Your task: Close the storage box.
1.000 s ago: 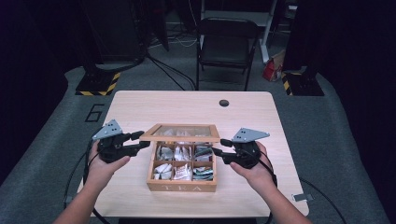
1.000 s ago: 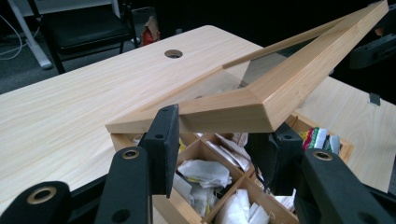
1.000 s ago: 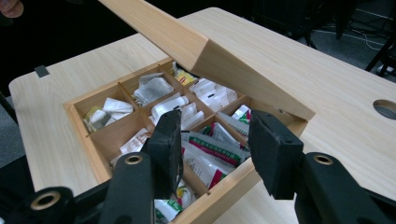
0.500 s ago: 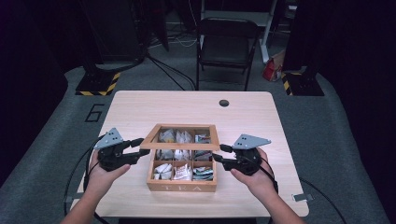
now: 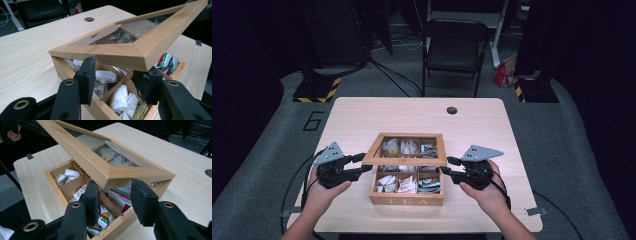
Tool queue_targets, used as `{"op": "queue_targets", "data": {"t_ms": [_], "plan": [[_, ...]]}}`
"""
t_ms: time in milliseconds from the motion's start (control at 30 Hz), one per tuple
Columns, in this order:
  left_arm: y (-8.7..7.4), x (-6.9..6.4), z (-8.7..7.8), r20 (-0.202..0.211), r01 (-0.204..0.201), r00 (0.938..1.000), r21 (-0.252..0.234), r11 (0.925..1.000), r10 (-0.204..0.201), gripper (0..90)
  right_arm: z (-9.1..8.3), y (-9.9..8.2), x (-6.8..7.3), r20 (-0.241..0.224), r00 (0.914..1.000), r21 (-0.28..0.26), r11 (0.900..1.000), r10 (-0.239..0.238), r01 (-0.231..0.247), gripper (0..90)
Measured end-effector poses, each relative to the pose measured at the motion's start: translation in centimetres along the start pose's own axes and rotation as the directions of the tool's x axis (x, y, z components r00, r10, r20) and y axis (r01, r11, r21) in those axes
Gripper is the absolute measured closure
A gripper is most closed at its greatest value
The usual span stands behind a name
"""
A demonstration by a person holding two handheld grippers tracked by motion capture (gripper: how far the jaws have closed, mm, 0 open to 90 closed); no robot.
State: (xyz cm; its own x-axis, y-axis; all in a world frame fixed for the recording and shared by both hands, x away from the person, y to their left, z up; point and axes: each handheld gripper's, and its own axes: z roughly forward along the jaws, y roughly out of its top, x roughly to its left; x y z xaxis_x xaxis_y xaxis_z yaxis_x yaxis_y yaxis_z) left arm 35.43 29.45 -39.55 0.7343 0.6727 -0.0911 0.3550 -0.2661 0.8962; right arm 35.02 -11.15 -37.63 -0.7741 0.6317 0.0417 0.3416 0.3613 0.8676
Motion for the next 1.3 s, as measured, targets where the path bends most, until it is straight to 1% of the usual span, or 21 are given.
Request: {"op": "queue_targets", "data": {"t_ms": [67, 100, 167, 300, 333, 467, 533, 600, 633, 700, 867, 900, 967, 1033, 1067, 1133, 1167, 1200, 1233, 1267, 1300], "plan": [[-0.2, -0.1, -0.1, 0.004, 0.004, 1.0000, -0.003, 1.0000, -0.004, 53.4, 0.0, -0.1, 0.1, -0.001, 1.0000, 0.002, 1.0000, 0.003, -0.003, 58.9], [-0.2, -0.1, -0.1, 0.006, 0.001, 1.0000, 0.001, 1.0000, -0.001, 53.4, 0.0, -0.2, 0.1, -0.001, 1.0000, 0.001, 1.0000, -0.006, 0.006, 58.9], [-0.4, -0.3, -0.2, 0.005, -0.007, 1.0000, 0.003, 1.0000, 0.007, 53.2, 0.0, -0.4, 0.2, 0.004, 1.0000, 0.001, 1.0000, -0.009, 0.009, 58.9], [-0.6, -0.6, -0.5, 0.016, -0.004, 0.9999, 0.006, 1.0000, 0.004, 52.1, 0.1, -0.9, 0.4, 0.008, 0.9999, -0.003, 0.9999, -0.010, 0.010, 58.9], [-0.7, -0.7, -0.6, 0.014, -0.004, 0.9999, 0.000, 1.0000, 0.004, 52.1, 0.2, -1.0, 0.5, 0.009, 0.9998, -0.005, 0.9998, -0.017, 0.017, 58.9], [-1.0, -1.1, -0.8, 0.010, -0.018, 0.9998, 0.007, 0.9998, 0.018, 52.1, 0.2, -1.5, 0.7, 0.013, 0.9997, -0.009, 0.9998, -0.019, 0.019, 59.0], [-1.2, -1.2, -0.9, 0.010, -0.027, 0.9996, 0.022, 0.9994, 0.026, 52.1, 0.3, -1.8, 0.9, 0.015, 0.9998, -0.010, 0.9999, -0.010, 0.010, 59.0], [-1.5, -1.4, -0.8, 0.010, -0.014, 0.9999, 0.019, 0.9997, 0.014, 52.2, 0.4, -2.2, 0.9, 0.016, 0.9998, -0.014, 0.9998, -0.015, 0.015, 59.0], [-1.7, -1.3, -0.8, 0.015, -0.022, 0.9997, 0.030, 0.9993, 0.022, 52.2, 0.4, -2.4, 1.0, 0.015, 0.9998, -0.016, 0.9997, -0.016, 0.016, 59.0], [-2.2, -1.4, -0.8, 0.020, -0.015, 0.9997, 0.029, 0.9995, 0.015, 52.2, 0.5, -2.8, 1.1, 0.016, 0.9998, -0.016, 0.9998, -0.014, 0.014, 58.9], [-3.1, -1.6, -0.7, 0.033, -0.028, 0.9991, 0.038, 0.9989, 0.026, 52.3, 0.8, -3.9, 1.5, 0.023, 0.9994, -0.017, 0.9996, -0.024, 0.024, 58.9], [-3.3, -1.6, -0.7, 0.028, -0.037, 0.9989, 0.037, 0.9986, 0.036, 52.3, 0.8, -4.1, 1.6, 0.023, 0.9994, -0.019, 0.9995, -0.025, 0.026, 58.9], [-3.7, -1.8, -0.7, 0.026, -0.043, 0.9988, 0.037, 0.9984, 0.042, 52.3, 0.9, -4.5, 1.7, 0.030, 0.9993, -0.020, 0.9995, -0.024, 0.024, 58.8], [-4.1, -1.9, -0.7, 0.034, -0.040, 0.9987, 0.047, 0.9981, 0.039, 52.4, 1.1, -5.0, 1.9, 0.034, 0.9991, -0.023, 0.9994, -0.023, 0.024, 58.8], [-4.4, -2.0, -0.6, 0.026, -0.040, 0.9989, 0.039, 0.9984, 0.039, 52.5, 1.2, -5.2, 2.0, 0.035, 0.9991, -0.021, 0.9994, -0.026, 0.027, 58.8], [-4.8, -2.1, -0.5, 0.028, -0.027, 0.9993, 0.037, 0.9989, 0.026, 52.6, 1.4, -5.6, 2.1, 0.036, 0.9989, -0.015, 0.9994, -0.030, 0.031, 58.8], [-5.0, -2.1, -0.5, 0.031, -0.028, 0.9992, 0.041, 0.9988, 0.027, 52.7, 1.4, -5.8, 2.2, 0.040, 0.9986, -0.011, 0.9993, -0.035, 0.036, 58.8], [-5.3, -2.1, -0.4, 0.031, -0.019, 0.9994, 0.034, 0.9993, 0.018, 52.7, 1.5, -6.0, 2.2, 0.040, 0.9985, -0.009, 0.9993, -0.037, 0.037, 58.8], [-5.5, -2.1, -0.4, 0.039, -0.014, 0.9992, 0.045, 0.9989, 0.012, 52.7, 1.6, -6.2, 2.3, 0.039, 0.9984, -0.003, 0.9991, -0.041, 0.041, 58.8], [-5.7, -2.1, -0.3, 0.034, -0.013, 0.9993, 0.039, 0.9992, 0.012, 52.7, 1.7, -6.3, 2.3, 0.038, 0.9985, -0.001, 0.9992, -0.040, 0.040, 58.8], [-5.8, -2.2, -0.3, 0.040, -0.009, 0.9992, 0.047, 0.9988, 0.007, 52.7, 1.8, -6.5, 2.3, 0.039, 0.9984, 0.001, 0.9992, -0.040, 0.040, 58.9]]}}
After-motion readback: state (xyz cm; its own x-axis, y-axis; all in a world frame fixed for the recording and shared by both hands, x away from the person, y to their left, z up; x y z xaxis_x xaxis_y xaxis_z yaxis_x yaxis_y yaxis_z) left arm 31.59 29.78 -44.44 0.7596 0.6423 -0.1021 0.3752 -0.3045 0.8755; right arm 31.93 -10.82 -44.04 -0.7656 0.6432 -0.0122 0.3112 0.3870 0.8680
